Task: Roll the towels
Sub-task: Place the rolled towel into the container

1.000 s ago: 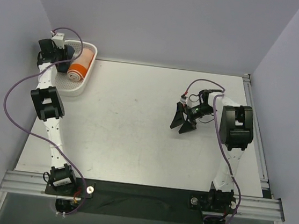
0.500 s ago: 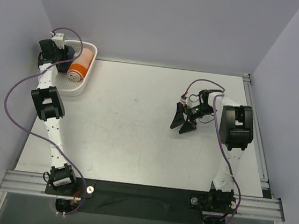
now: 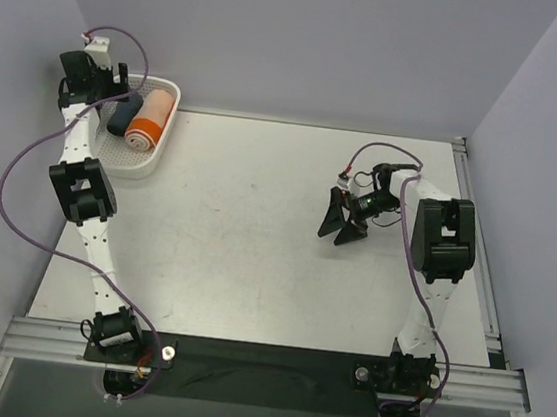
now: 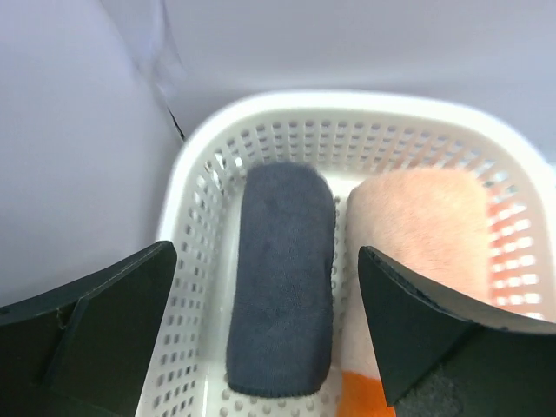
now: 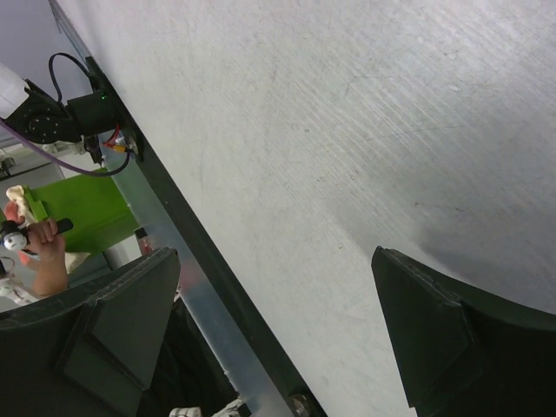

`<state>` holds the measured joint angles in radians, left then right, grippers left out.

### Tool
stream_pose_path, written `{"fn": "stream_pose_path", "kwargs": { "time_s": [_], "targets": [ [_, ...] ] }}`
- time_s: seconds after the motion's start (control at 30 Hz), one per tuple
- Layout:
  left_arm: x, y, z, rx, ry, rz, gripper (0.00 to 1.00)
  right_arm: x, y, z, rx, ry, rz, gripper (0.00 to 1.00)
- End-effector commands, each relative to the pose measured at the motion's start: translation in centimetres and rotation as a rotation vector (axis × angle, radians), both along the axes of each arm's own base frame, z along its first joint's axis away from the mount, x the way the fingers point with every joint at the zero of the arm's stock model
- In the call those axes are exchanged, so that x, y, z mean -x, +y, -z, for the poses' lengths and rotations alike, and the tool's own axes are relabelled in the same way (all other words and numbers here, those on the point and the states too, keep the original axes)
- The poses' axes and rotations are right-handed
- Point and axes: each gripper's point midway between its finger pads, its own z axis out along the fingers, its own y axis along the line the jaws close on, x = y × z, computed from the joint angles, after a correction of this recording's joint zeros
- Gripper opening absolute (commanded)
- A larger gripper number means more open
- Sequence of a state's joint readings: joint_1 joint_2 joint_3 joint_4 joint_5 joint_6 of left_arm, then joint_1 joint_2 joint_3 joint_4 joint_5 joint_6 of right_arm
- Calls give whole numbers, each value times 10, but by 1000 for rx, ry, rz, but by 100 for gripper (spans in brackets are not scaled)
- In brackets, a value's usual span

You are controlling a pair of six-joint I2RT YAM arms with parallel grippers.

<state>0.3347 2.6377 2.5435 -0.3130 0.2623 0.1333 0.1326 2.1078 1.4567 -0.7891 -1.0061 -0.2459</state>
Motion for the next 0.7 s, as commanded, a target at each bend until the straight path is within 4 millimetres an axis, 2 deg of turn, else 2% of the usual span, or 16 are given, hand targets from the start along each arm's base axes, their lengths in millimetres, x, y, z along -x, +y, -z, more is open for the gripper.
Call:
{"fn": "stream_pose_path", "kwargs": {
  "time_s": [0.0,0.03,0.07,0.13,0.17,0.23,0.27,0.3,0.33,0.37,0.43,0.47,0.5,0.6,0.63,0.67],
  "targets": [
    [25,-8,-159,-69,-216,8,97,-2,5,-43,-37,-84,-8,100],
    [32,-11,-155,-65,-179,17,97,-3,5,-47,-35,-104,-12,100],
    [43,-15,-177,-78,-196,23,97,-4,3,-51,-32,-119,-9,100],
    [59,-21,-181,-70,-153,30,97,-7,1,-60,-28,-151,-4,100],
    [71,-28,-195,-66,-154,42,97,-10,-2,-64,-27,-164,6,100],
    [90,-41,-195,-32,-99,73,97,-15,-5,-75,-28,-203,18,100],
    [104,-54,-208,-14,-99,116,97,-16,-7,-80,-27,-215,27,100],
    [112,-65,-210,5,-79,150,97,-19,-11,-87,-27,-239,40,100],
    [128,-78,-198,45,-5,180,97,-20,-13,-91,-25,-253,46,100],
    [145,-93,-210,61,-1,237,97,-20,-16,-95,-18,-264,52,100],
    [169,-113,-181,116,112,280,97,-18,-24,-100,24,-297,65,100],
    [185,-123,-195,115,99,298,97,-17,-27,-100,39,-306,68,100],
    [197,-134,-165,164,176,315,97,-16,-31,-103,70,-334,68,100],
    [232,-160,-158,192,236,342,97,-8,-38,-106,108,-354,79,100],
    [247,-178,-133,215,317,366,97,-7,-42,-104,141,-350,95,100],
    [261,-184,-136,187,319,362,97,-4,-45,-102,157,-345,101,100]
  ]
}}
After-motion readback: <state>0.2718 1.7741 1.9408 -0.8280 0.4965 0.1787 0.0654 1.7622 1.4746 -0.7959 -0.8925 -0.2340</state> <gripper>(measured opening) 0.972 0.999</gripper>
